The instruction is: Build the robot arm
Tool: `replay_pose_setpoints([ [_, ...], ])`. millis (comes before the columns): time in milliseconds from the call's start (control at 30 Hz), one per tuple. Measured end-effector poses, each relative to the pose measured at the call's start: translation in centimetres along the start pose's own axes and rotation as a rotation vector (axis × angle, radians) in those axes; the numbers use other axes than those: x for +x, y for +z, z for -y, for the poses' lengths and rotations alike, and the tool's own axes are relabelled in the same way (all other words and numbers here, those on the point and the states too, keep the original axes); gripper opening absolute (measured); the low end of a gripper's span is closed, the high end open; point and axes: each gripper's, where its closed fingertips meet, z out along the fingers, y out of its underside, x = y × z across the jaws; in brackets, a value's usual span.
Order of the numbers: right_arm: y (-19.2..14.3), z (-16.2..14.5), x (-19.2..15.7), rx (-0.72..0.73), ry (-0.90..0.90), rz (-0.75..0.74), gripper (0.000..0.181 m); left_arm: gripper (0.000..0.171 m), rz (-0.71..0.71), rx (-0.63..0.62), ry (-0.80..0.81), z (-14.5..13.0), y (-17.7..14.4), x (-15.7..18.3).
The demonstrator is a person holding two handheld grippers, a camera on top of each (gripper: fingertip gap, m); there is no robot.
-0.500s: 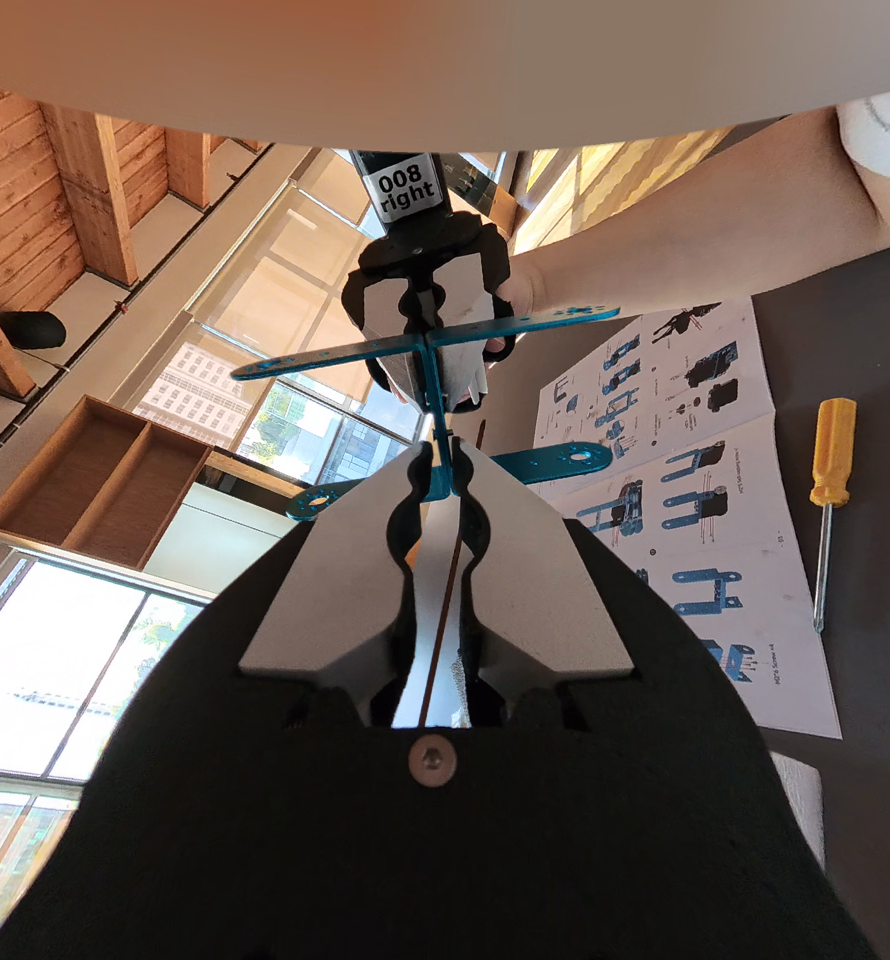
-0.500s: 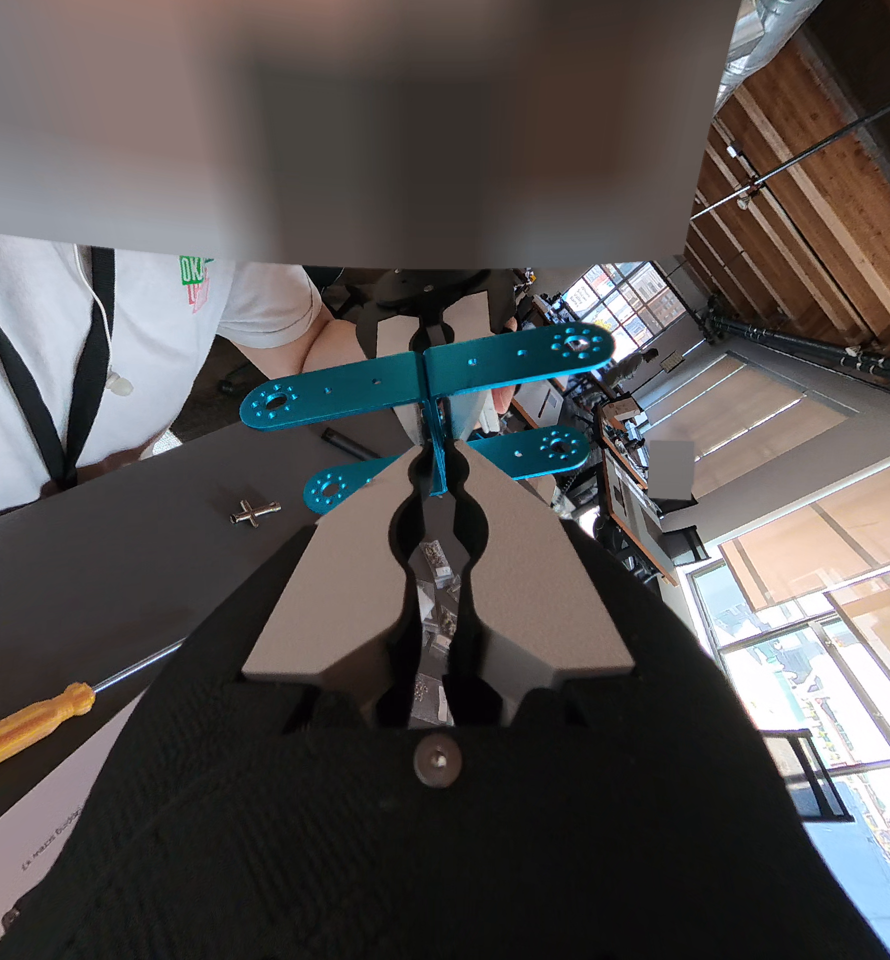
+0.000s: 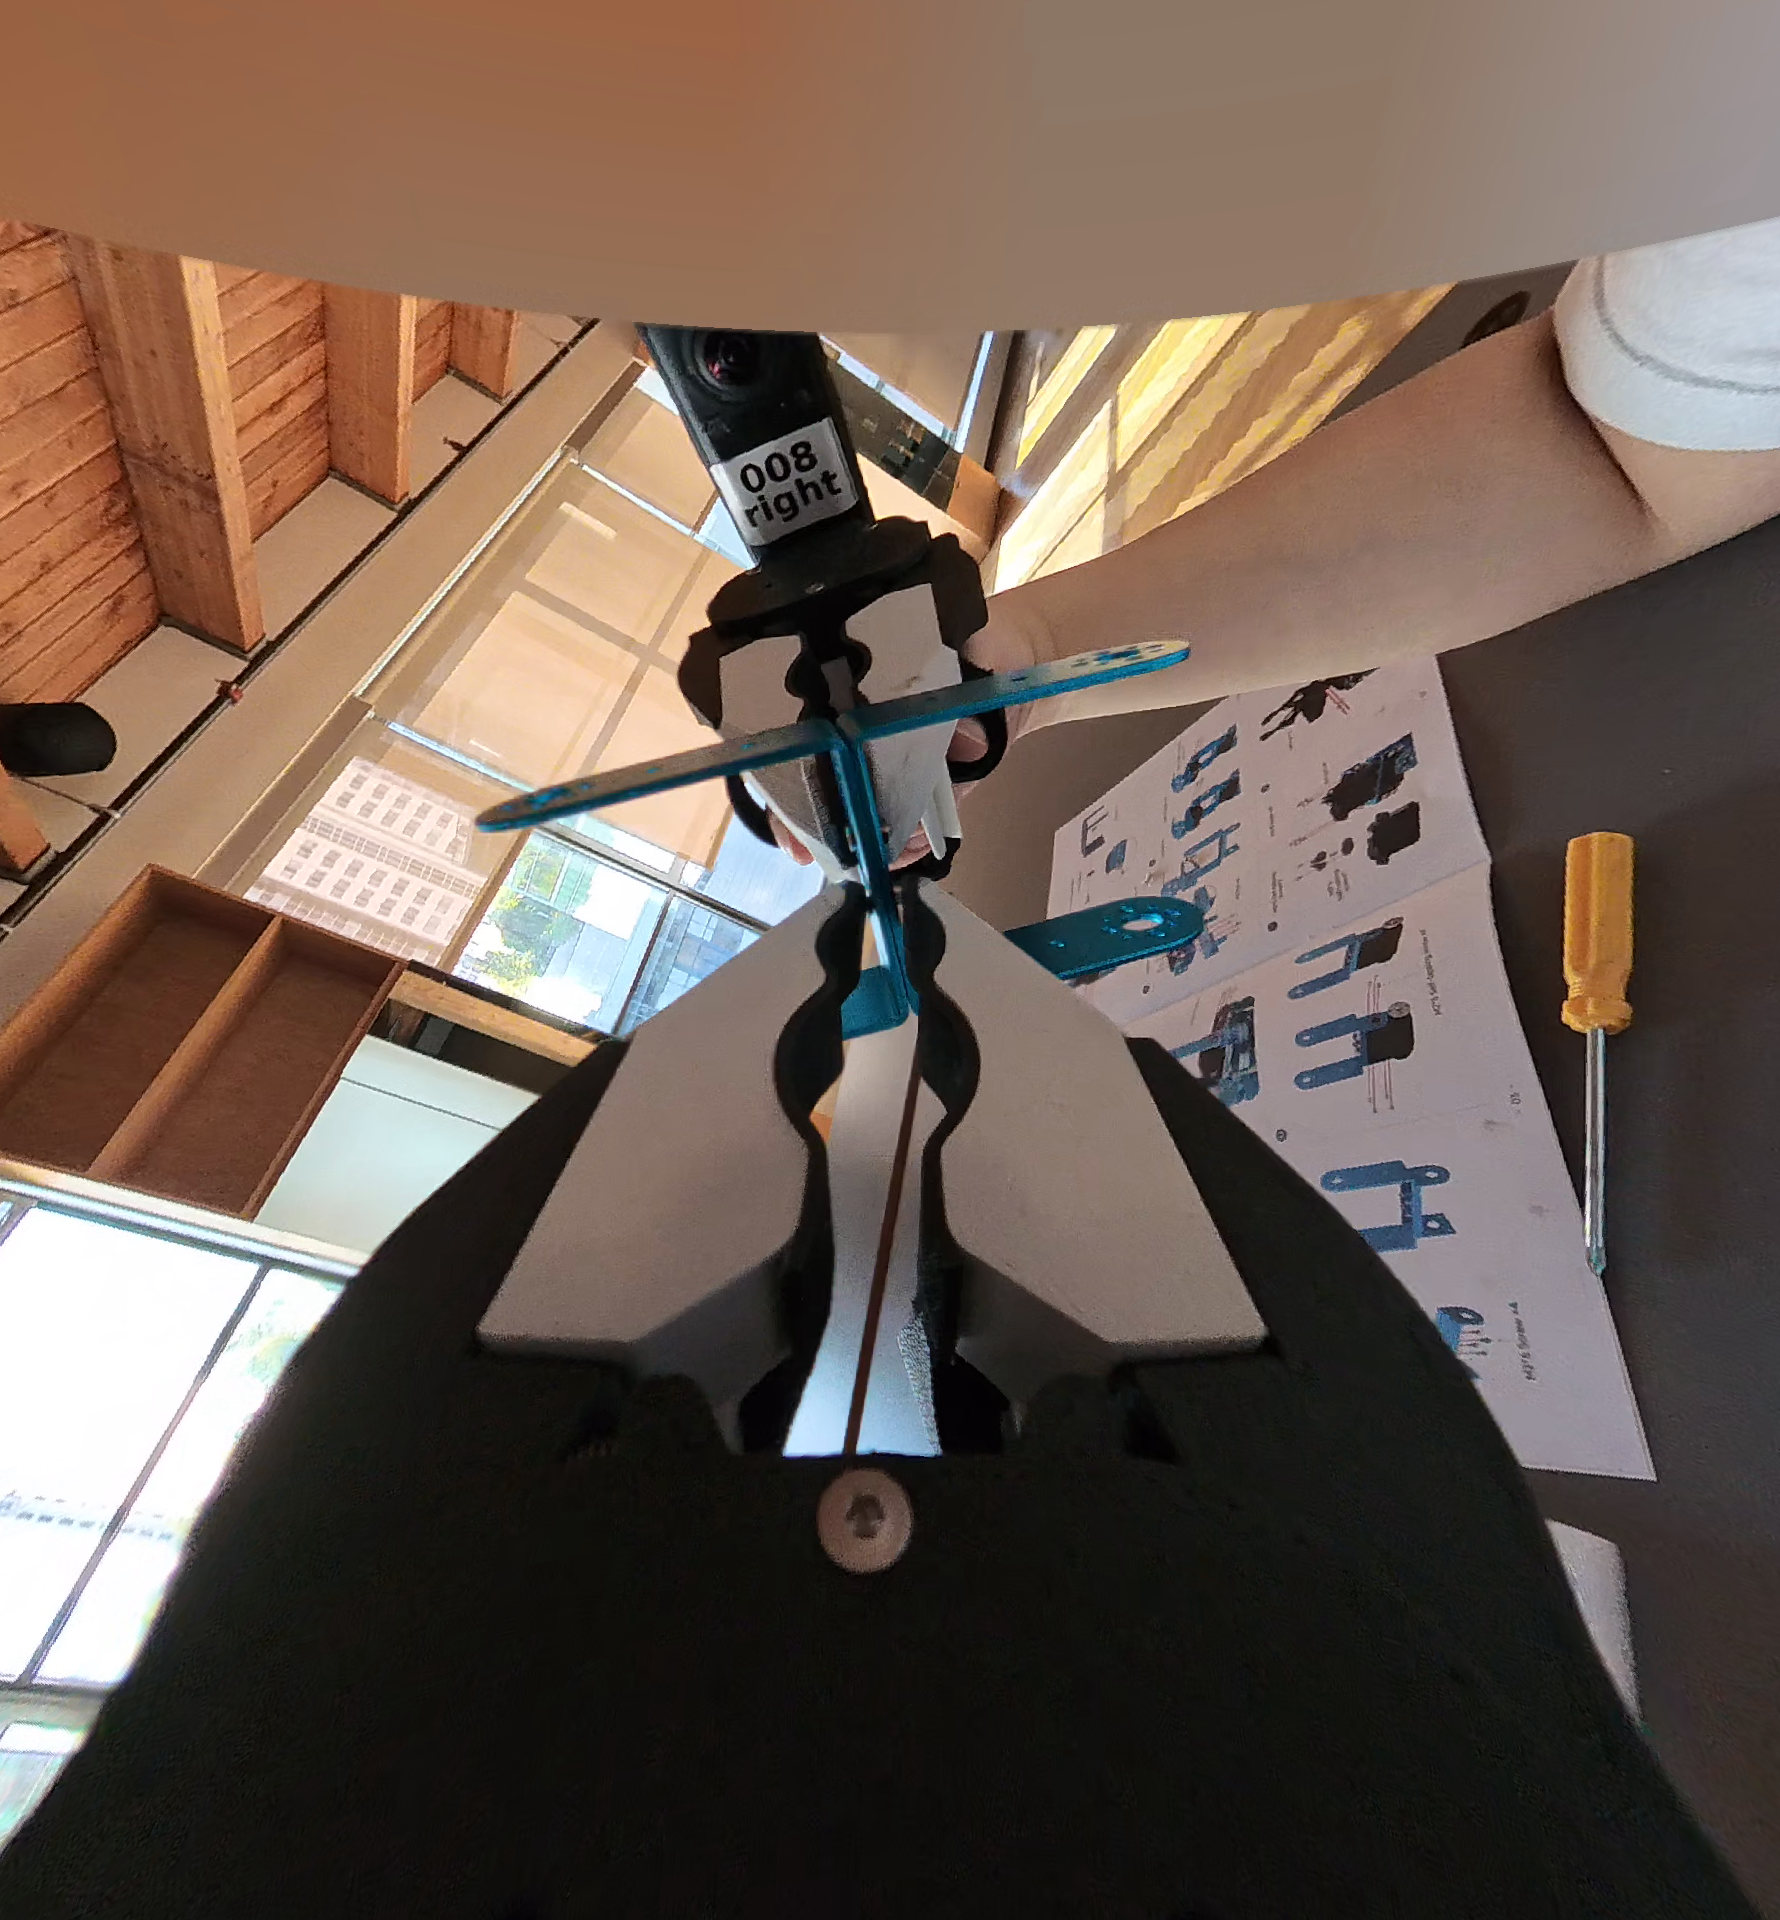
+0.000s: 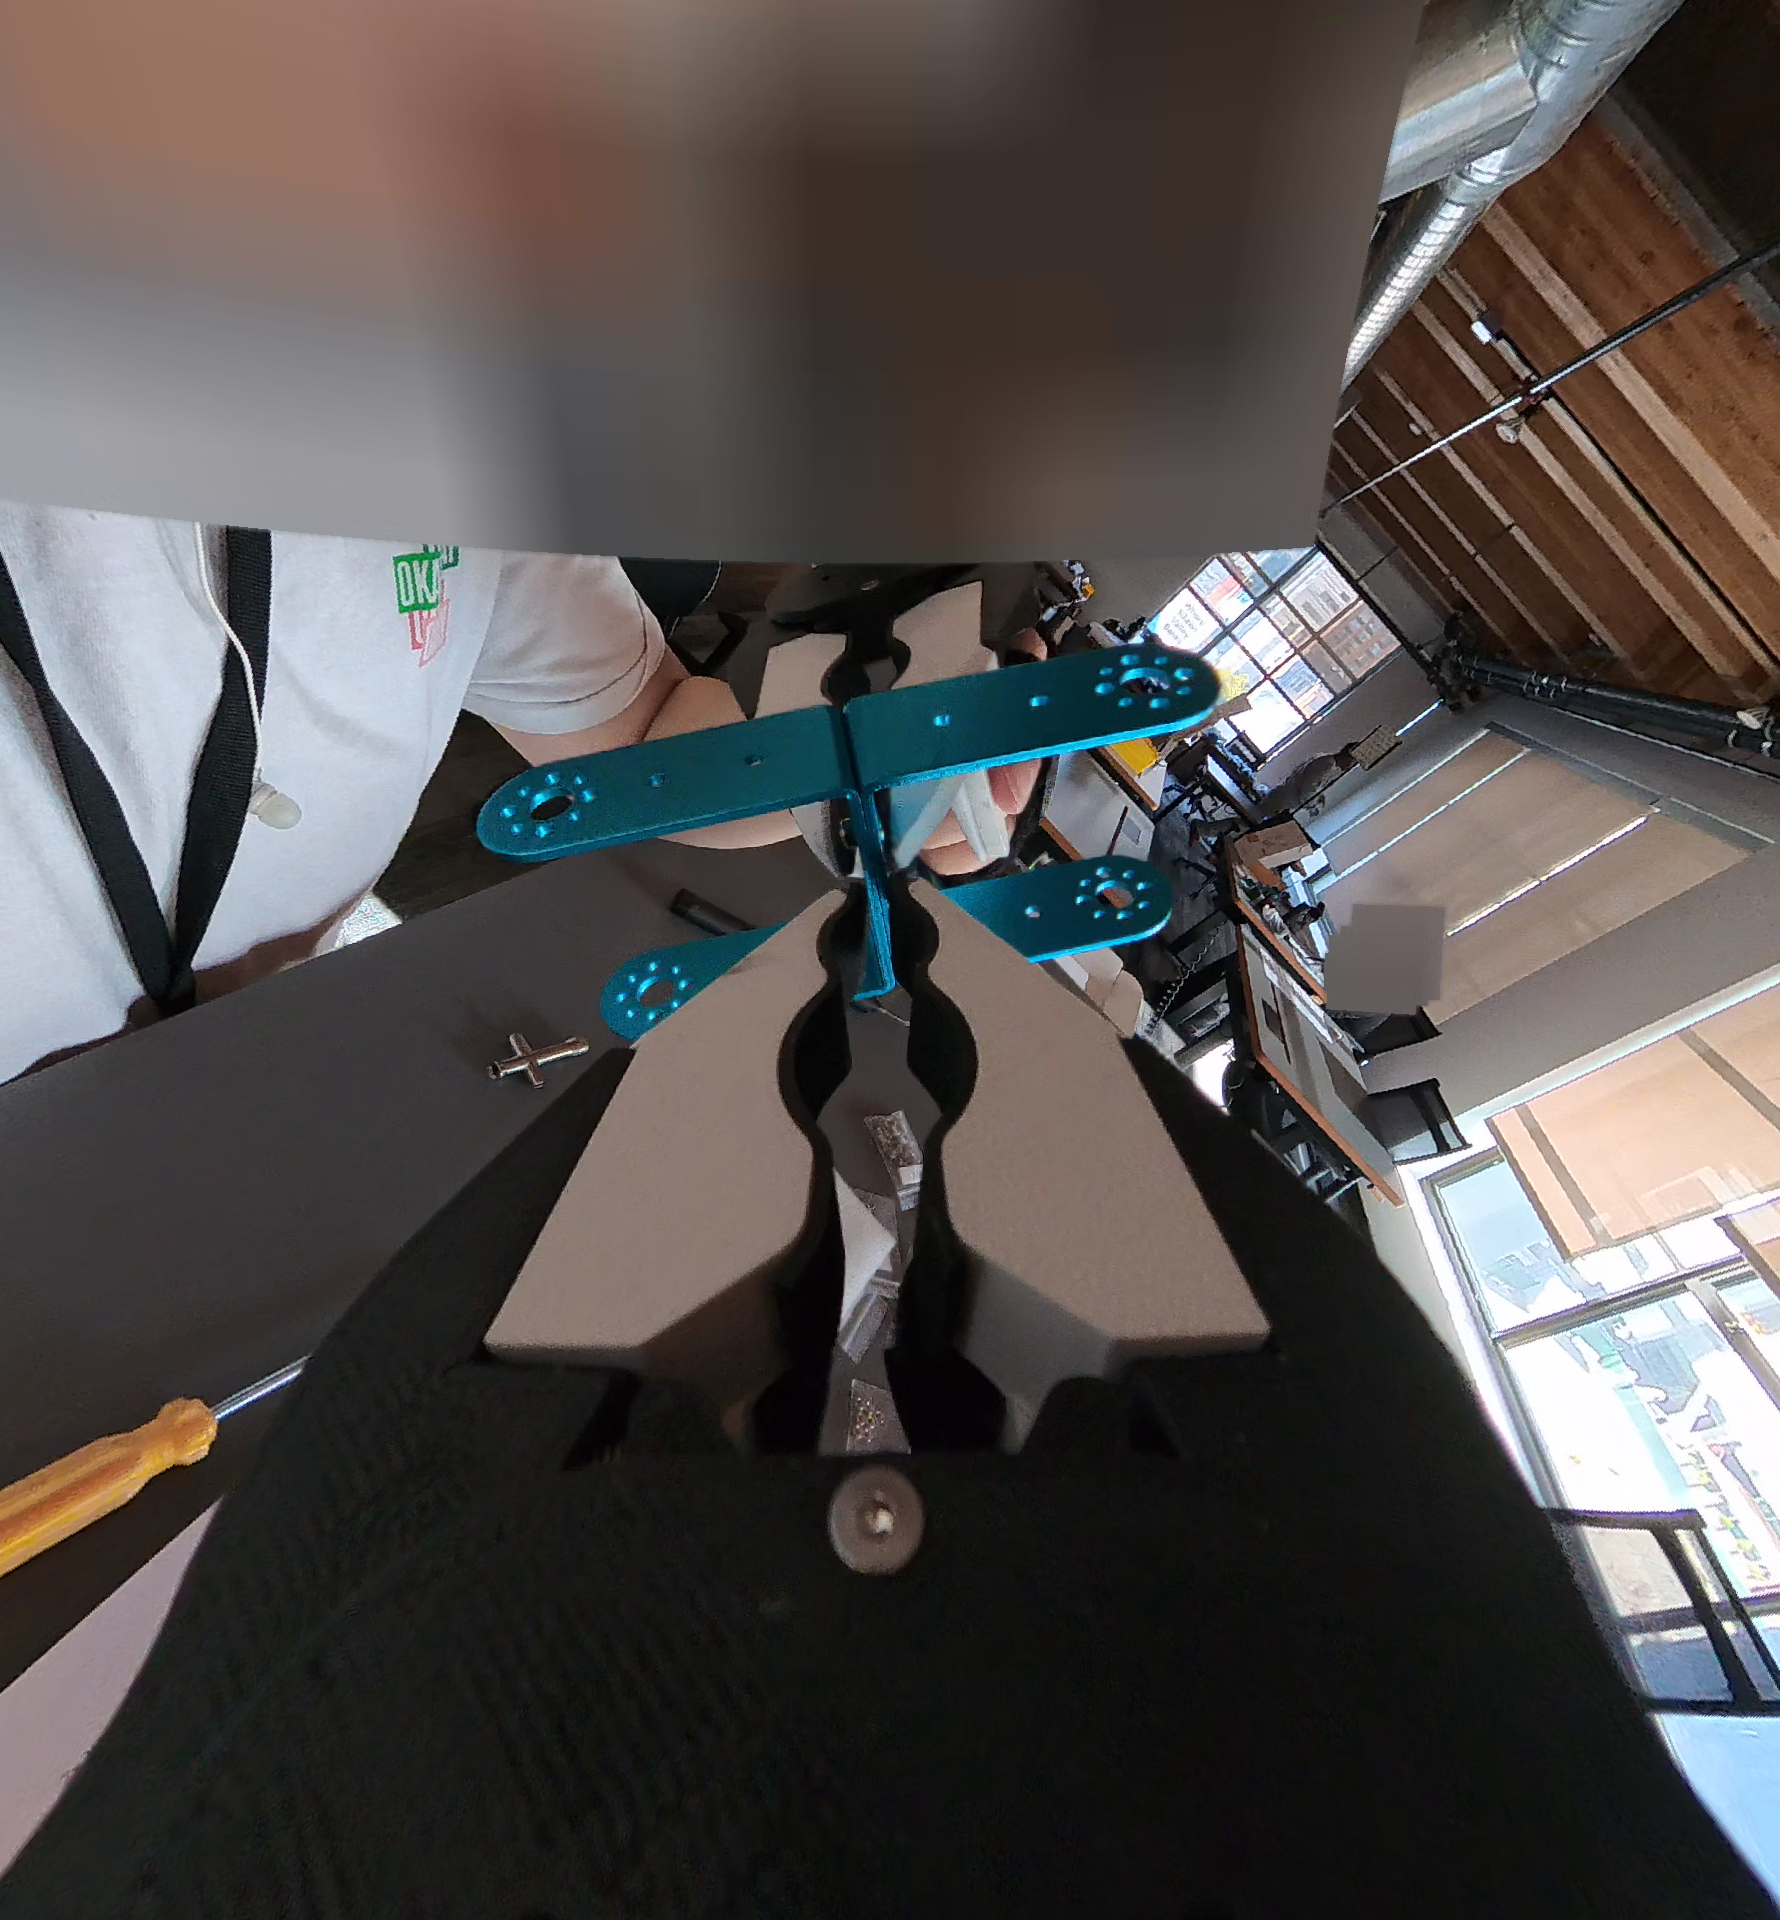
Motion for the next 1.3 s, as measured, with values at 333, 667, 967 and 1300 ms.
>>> replay_pose_setpoints([
  [333, -0.1, 0.8, 0.4, 0.084, 0.123, 0.017, 0.003, 0.017, -0.034, -0.026, -0.045, -0.9, -0.1, -0.1],
  [667, -0.5, 1.8, 0.0, 0.134, 0.115, 0.04, 0.003, 0.019, -0.141, 0.129, -0.303, 0.7, 0.0, -0.1],
  [967, -0.2, 1.6, -0.2, 0.126, 0.126, 0.055, 0.003, 0.01, -0.096, 0.159, -0.272, 1.2, 0.3, -0.2],
  [1300, -0.2, 1.7, -0.3, 0.127, 0.129, 0.065, 0.003, 0.007, -0.136, 0.161, -0.32, 1.0, 0.3, 0.0],
])
